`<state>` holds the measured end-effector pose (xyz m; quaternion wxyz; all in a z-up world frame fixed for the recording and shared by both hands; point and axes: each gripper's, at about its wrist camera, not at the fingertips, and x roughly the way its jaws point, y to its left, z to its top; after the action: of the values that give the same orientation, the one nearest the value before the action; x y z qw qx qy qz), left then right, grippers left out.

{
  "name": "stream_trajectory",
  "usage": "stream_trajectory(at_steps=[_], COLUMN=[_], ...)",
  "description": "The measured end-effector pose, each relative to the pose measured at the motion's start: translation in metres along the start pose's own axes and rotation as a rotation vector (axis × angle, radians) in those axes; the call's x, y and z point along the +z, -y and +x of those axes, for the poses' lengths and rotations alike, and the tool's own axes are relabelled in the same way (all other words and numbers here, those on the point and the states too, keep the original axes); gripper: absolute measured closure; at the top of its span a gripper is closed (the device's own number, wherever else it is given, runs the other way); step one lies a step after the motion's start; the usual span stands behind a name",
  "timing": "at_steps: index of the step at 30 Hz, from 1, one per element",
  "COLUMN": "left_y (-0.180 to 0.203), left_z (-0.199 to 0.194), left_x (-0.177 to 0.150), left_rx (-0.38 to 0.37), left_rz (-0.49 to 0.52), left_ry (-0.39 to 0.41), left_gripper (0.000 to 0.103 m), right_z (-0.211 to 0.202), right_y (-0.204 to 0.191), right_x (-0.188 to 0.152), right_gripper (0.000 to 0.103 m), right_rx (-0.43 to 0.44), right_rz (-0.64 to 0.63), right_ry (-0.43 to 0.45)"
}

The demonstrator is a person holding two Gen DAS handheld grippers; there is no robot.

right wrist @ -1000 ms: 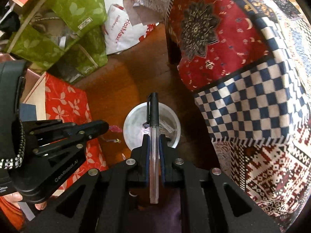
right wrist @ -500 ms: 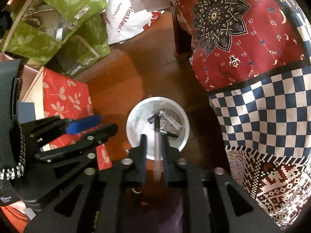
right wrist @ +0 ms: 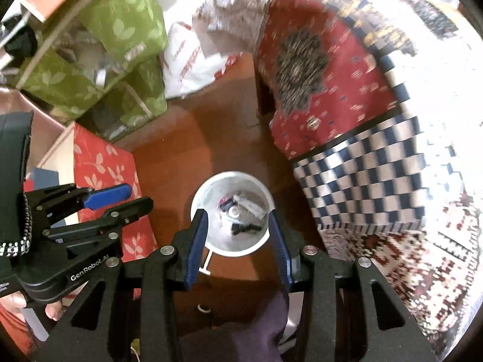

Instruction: Collect trash

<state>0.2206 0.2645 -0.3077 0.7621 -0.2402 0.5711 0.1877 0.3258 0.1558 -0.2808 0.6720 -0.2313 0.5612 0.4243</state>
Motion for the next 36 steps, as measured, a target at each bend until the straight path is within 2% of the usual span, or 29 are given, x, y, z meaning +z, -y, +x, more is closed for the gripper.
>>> stream_trajectory(at_steps=[4,6,10,16,17,21,29,35,36], left_y=[0.011,0.019,0.041,0.078,0.088,0.112,0.135,0.132,0.132], left_z=[-0.039,-0.061,-0.115,-0.197,-0.216,-0.27,-0.343,-0.358,-0.357], left_x=[-0.002,-0.004,-0.013,-0.036,-0.043,-0.064,-0.112,-0.151,-0.155], left_rx=[-0.039,-0.036,-0.044,-0.096,-0.117,-0.224,-0.351,-0.371,-0.365], left_rz=[0.011,0.024,0.078,0.183,0.21,0.269,0.382,0.434,0.443], left_ry=[0.071,0.118,0.24,0.441,0.491,0.608,0.777,0.823,0.82], left_gripper=[0.073,0.073,0.073,0.073,0.073,0.073,0.073,0.073,0.069], right_z=[-0.049,-0.076,-0.141,-0.231,-0.251,-0.306,-0.365,-0.374,-0.374], right_y=[0.002,0.001,0.0,-0.004,-0.005,-0.01,-0.051,-0.074,-0.076], right_x=[-0.007,-0.014,-0.035,-0.078,-0.091,-0.13,-0.208,-0.24,-0.244], right_gripper=[0.065,0.065,0.065,0.065,0.065,0.065,0.065,0.065,0.065], right_rx=[-0.006,-0.022,-0.055,-0.158,-0.178,-0.233,-0.414,-0.582,-0.59], right_rz=[0.023,0.029,0.054,0.105,0.132,0.207,0.325,0.412,0.42], right_ry=[0.114,0.181,0.337,0.577,0.629,0.775,1.006,1.057,1.053])
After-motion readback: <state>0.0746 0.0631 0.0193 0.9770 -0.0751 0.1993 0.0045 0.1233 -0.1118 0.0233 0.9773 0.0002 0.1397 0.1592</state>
